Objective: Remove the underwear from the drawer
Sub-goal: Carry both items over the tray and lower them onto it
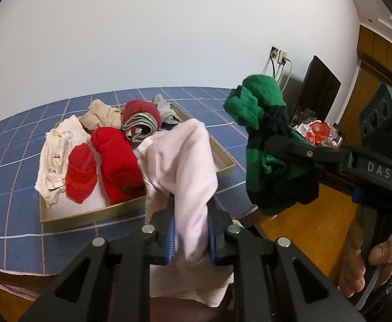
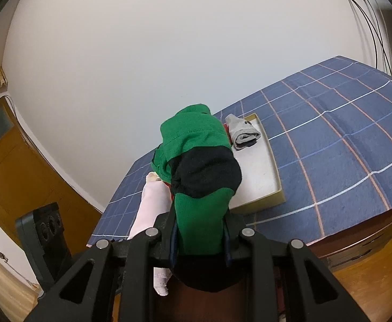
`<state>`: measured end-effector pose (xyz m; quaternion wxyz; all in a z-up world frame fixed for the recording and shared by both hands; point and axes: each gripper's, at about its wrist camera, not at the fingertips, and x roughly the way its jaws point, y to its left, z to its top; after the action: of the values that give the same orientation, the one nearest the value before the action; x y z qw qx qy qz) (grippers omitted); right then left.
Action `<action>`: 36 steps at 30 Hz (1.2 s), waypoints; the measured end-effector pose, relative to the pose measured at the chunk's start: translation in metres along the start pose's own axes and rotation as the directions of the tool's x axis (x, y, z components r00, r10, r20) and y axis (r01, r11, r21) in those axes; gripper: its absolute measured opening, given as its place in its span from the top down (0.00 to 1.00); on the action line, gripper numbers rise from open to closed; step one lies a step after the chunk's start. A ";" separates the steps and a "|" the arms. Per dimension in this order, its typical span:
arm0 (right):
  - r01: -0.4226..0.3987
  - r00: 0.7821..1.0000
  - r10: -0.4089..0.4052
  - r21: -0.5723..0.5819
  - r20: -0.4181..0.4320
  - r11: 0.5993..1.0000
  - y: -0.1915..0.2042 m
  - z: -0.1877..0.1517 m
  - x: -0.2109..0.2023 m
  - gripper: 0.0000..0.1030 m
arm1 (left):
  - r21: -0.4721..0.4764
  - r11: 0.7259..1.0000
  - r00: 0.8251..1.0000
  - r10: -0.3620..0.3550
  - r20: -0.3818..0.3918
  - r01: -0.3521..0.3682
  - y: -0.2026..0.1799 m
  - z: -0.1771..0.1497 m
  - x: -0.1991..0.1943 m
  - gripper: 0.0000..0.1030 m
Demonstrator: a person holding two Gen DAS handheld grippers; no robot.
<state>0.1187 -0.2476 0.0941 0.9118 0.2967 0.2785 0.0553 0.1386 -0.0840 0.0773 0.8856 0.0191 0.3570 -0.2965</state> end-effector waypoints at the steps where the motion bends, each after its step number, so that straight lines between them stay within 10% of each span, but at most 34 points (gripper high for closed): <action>1: 0.002 1.000 -0.002 0.003 -0.001 1.000 0.000 0.002 0.001 0.73 | 0.000 1.000 1.000 -0.003 -0.004 0.003 0.000 0.001 0.002 0.83; 17: -0.106 0.991 0.113 0.098 -0.068 0.989 -0.003 -0.032 0.002 0.73 | 0.002 1.000 1.000 -0.011 -0.021 0.011 0.006 -0.017 -0.002 0.83; 36: -0.066 0.998 0.066 0.013 -0.012 0.998 0.016 -0.066 -0.012 0.73 | -0.005 0.999 0.999 0.045 -0.015 -0.045 0.002 -0.050 -0.031 0.83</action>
<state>0.0739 -0.2045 0.0648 0.9058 0.3110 0.2745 0.0857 0.0910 -0.0542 0.0596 0.8894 0.0271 0.3639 -0.2752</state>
